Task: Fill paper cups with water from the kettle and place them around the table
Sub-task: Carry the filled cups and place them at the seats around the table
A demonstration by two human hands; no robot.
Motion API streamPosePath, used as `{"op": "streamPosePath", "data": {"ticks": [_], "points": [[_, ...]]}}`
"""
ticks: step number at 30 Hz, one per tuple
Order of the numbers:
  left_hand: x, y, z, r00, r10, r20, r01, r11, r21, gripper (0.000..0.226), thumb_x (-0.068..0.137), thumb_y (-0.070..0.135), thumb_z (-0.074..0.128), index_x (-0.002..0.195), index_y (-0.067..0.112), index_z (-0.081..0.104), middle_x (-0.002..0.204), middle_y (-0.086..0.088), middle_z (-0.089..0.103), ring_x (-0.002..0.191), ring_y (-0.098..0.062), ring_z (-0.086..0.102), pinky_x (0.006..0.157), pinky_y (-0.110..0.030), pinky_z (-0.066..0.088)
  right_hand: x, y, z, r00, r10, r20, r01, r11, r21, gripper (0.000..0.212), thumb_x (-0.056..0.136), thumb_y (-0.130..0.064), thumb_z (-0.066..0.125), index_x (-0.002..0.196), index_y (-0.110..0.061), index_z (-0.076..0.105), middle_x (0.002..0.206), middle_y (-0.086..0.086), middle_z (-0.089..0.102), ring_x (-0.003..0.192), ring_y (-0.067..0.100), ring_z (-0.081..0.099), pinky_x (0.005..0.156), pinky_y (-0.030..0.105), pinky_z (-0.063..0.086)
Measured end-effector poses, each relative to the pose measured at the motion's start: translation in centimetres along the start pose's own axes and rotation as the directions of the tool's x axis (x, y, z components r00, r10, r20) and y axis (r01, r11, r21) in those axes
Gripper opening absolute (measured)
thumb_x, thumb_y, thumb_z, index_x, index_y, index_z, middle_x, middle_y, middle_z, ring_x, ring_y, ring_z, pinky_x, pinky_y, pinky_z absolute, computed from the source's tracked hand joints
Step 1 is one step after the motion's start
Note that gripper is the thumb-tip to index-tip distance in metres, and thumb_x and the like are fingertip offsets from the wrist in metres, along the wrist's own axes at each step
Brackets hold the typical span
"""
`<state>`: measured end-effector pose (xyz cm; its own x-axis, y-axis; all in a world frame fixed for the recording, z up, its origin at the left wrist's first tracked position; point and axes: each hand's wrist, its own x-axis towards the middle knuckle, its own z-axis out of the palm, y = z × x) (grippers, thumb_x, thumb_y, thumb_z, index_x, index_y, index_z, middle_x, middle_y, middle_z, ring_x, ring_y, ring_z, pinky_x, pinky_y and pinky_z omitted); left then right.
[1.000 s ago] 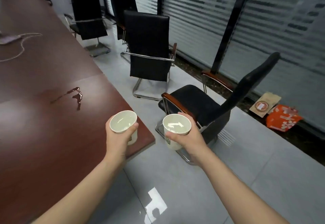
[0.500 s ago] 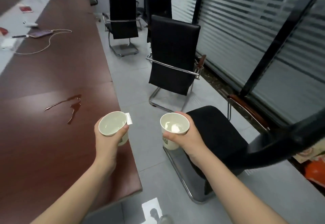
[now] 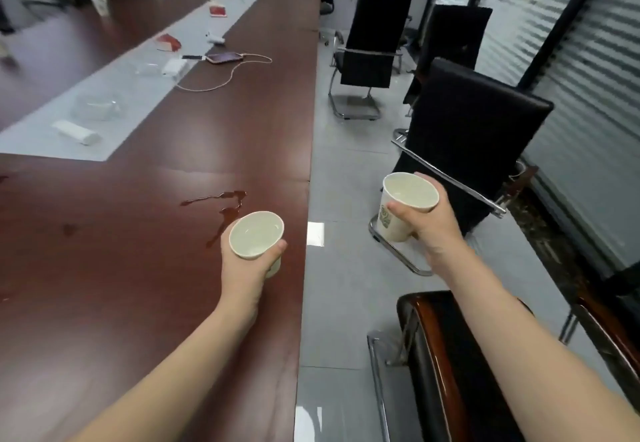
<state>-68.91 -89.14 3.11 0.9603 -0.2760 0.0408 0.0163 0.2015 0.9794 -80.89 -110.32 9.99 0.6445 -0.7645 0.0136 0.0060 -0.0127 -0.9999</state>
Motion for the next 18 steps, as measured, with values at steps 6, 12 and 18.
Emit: {"op": "streamPosePath", "data": {"ticks": [6, 12, 18], "points": [[3.8, 0.0, -3.1, 0.988, 0.029, -0.152, -0.027, 1.0, 0.016, 0.063, 0.057, 0.022, 0.078, 0.107, 0.038, 0.044, 0.109, 0.015, 0.054, 0.096, 0.005, 0.054, 0.073, -0.008, 0.045, 9.0, -1.7, 4.8, 0.989, -0.015, 0.149, 0.02, 0.999, -0.034, 0.069, 0.043, -0.039, 0.084, 0.104, -0.043, 0.052, 0.108, -0.011, 0.061, 0.107, 0.017, 0.06, 0.09, 0.047, 0.05], [7.4, -0.9, -6.6, 0.93, 0.026, -0.366, -0.024, 1.0, 0.01, 0.064, 0.056, 0.024, 0.077, 0.109, 0.039, 0.044, 0.11, 0.012, 0.055, 0.099, 0.0, 0.055, 0.069, -0.016, 0.049, 17.1, 0.1, 13.0, 0.933, -0.052, 0.356, 0.059, 0.998, -0.009, 0.088, 0.042, -0.039, 0.086, 0.121, -0.025, 0.05, 0.117, 0.002, 0.06, 0.109, 0.021, 0.058, 0.09, 0.049, 0.049], [10.9, -2.1, -8.3, 0.786, 0.039, -0.616, -0.036, 0.999, 0.016, 0.073, 0.049, 0.032, 0.083, 0.111, 0.037, 0.046, 0.111, 0.007, 0.057, 0.104, -0.013, 0.056, 0.08, -0.038, 0.049, 23.1, 4.2, 22.8, 0.786, -0.018, 0.618, 0.032, 0.999, -0.011, 0.073, 0.051, -0.021, 0.086, 0.112, -0.034, 0.048, 0.109, -0.011, 0.058, 0.102, 0.009, 0.057, 0.081, 0.034, 0.051]]}}
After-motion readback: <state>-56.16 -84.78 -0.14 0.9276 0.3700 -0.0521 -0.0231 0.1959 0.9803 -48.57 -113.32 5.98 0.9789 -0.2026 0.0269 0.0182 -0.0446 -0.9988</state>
